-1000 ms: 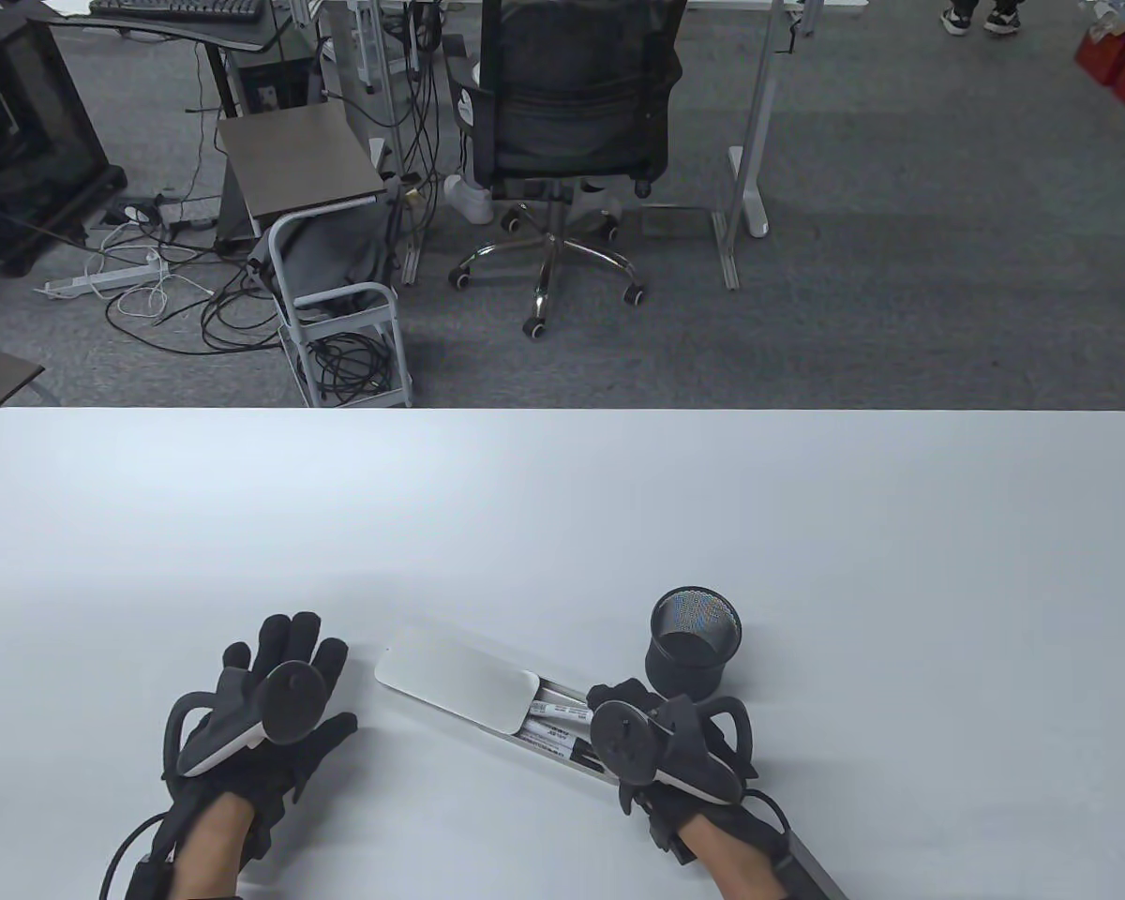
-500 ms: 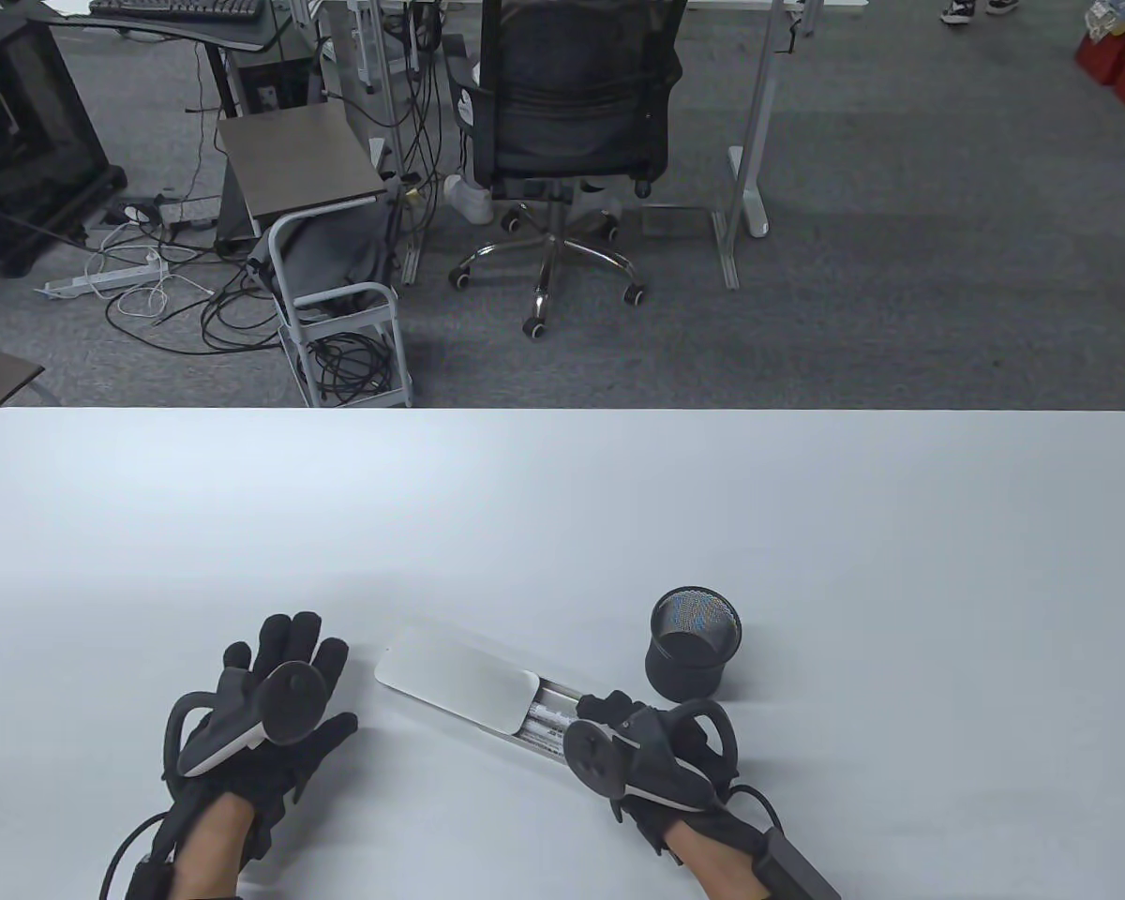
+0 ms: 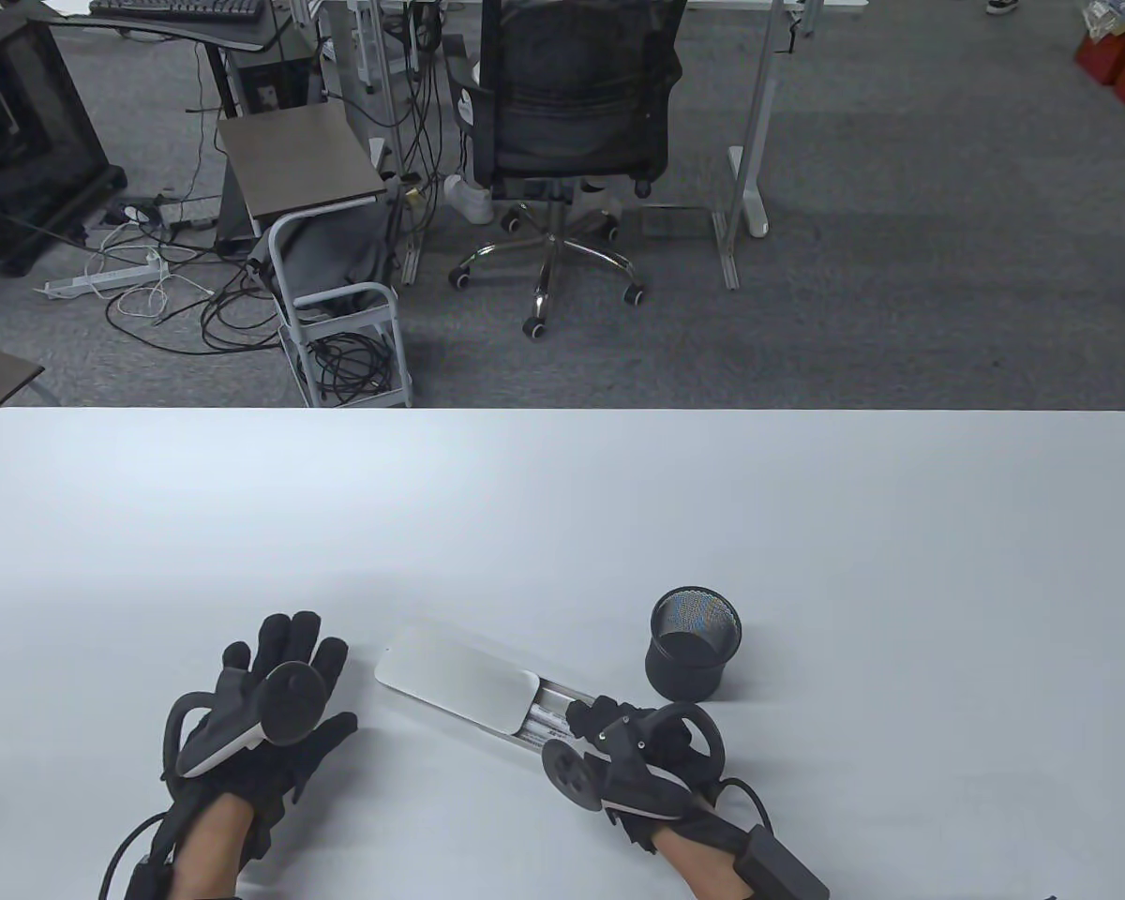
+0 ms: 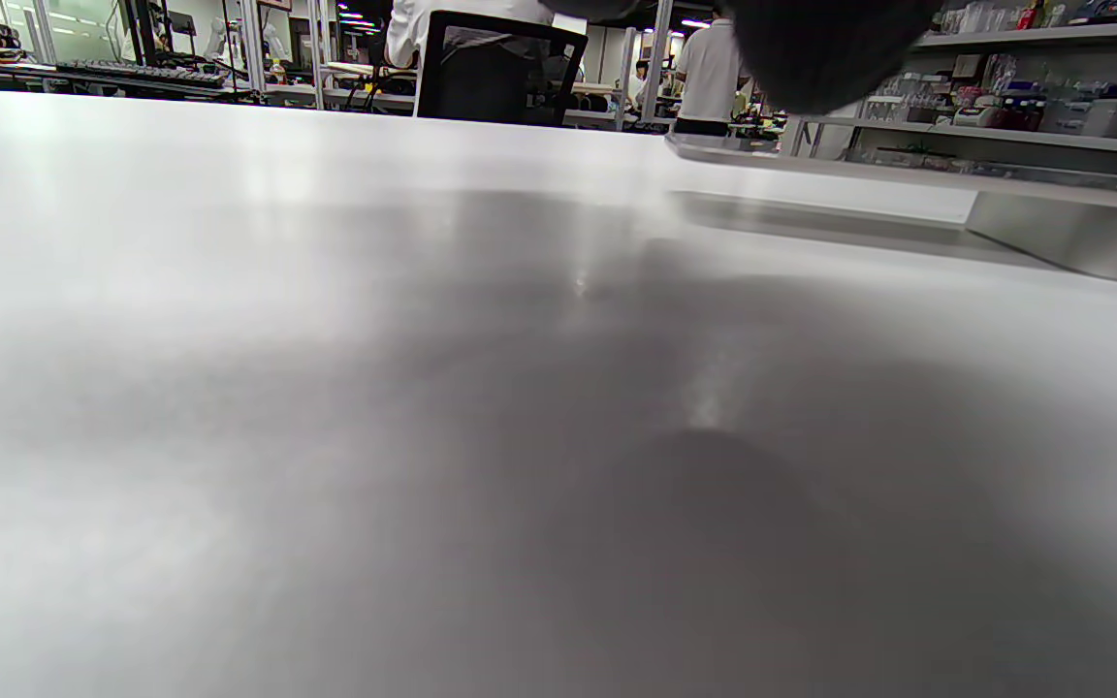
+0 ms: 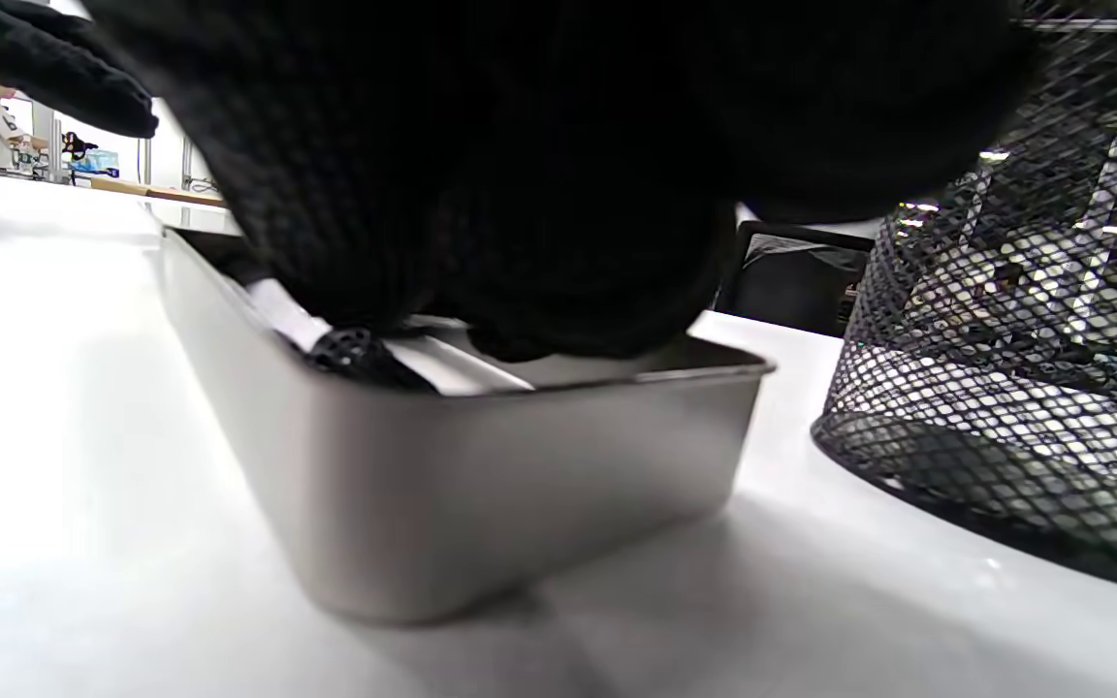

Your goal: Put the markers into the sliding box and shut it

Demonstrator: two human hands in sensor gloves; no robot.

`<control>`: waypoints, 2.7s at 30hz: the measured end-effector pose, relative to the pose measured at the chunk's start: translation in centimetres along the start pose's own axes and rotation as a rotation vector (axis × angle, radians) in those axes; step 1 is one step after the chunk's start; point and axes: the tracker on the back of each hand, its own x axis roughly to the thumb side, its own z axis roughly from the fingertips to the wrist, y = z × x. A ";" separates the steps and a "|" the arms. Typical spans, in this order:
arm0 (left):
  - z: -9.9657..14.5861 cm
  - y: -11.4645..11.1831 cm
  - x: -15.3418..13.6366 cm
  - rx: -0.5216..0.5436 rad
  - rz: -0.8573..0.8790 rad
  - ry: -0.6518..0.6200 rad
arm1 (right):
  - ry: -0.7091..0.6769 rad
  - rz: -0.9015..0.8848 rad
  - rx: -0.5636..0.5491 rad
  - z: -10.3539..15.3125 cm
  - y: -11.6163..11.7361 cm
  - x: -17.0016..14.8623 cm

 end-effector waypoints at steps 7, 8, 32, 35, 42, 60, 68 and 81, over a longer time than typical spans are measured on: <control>0.0 0.0 0.0 -0.001 -0.001 0.000 | -0.010 0.022 0.000 0.1 -0.2 0.1; 0.0 0.0 0.0 -0.001 -0.001 0.000 | -0.011 0.025 0.000 0.1 -0.3 0.2; 0.0 0.0 0.0 -0.001 -0.001 0.000 | 0.027 -0.051 -0.126 0.3 -0.6 0.0; 0.0 0.0 0.0 -0.001 -0.001 0.000 | 0.030 -0.100 -0.095 0.2 -0.4 0.0; 0.0 0.0 0.1 -0.003 -0.005 -0.002 | 0.033 -0.184 0.050 -0.6 0.8 0.2; -0.1 -0.1 0.4 -0.016 -0.010 -0.004 | 0.069 -0.222 0.259 -2.4 3.2 0.3; -0.1 -0.2 0.4 -0.021 -0.010 -0.005 | 0.062 -0.251 0.187 -2.3 3.0 0.2; 0.1 0.2 0.6 -0.007 -0.021 -0.009 | -0.026 -0.338 0.185 -1.4 2.1 0.0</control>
